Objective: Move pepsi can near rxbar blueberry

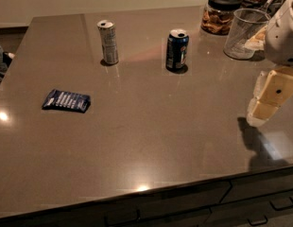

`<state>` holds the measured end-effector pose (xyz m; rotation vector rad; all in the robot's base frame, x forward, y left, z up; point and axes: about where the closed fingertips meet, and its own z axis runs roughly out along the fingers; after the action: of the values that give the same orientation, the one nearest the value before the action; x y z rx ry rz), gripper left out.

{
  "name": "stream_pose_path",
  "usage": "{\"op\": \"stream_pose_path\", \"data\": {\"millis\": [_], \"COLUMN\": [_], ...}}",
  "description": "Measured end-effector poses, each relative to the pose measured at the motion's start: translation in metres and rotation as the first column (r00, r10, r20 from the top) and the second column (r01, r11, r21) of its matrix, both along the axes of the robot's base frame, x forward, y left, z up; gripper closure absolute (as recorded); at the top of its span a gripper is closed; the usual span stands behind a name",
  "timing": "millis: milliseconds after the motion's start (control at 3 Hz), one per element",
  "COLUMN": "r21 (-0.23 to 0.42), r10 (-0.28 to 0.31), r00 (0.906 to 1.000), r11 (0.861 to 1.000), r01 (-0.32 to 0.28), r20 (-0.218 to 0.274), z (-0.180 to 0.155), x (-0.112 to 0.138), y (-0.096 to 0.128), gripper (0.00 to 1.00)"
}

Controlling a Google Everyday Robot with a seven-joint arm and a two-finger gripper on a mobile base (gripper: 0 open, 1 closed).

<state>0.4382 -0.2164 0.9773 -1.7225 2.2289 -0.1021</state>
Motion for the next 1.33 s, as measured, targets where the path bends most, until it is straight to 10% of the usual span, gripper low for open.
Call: {"op": "stream_pose_path", "data": {"millis": [1333], "r21": [0.130], "r10": [-0.100], "r00": [0.9948], "r11": [0.987], "r01": [0.096], "r20": [0.021], "z": [0.012], "x": [0.069], "y": [0.017], "gripper": [0.00]}}
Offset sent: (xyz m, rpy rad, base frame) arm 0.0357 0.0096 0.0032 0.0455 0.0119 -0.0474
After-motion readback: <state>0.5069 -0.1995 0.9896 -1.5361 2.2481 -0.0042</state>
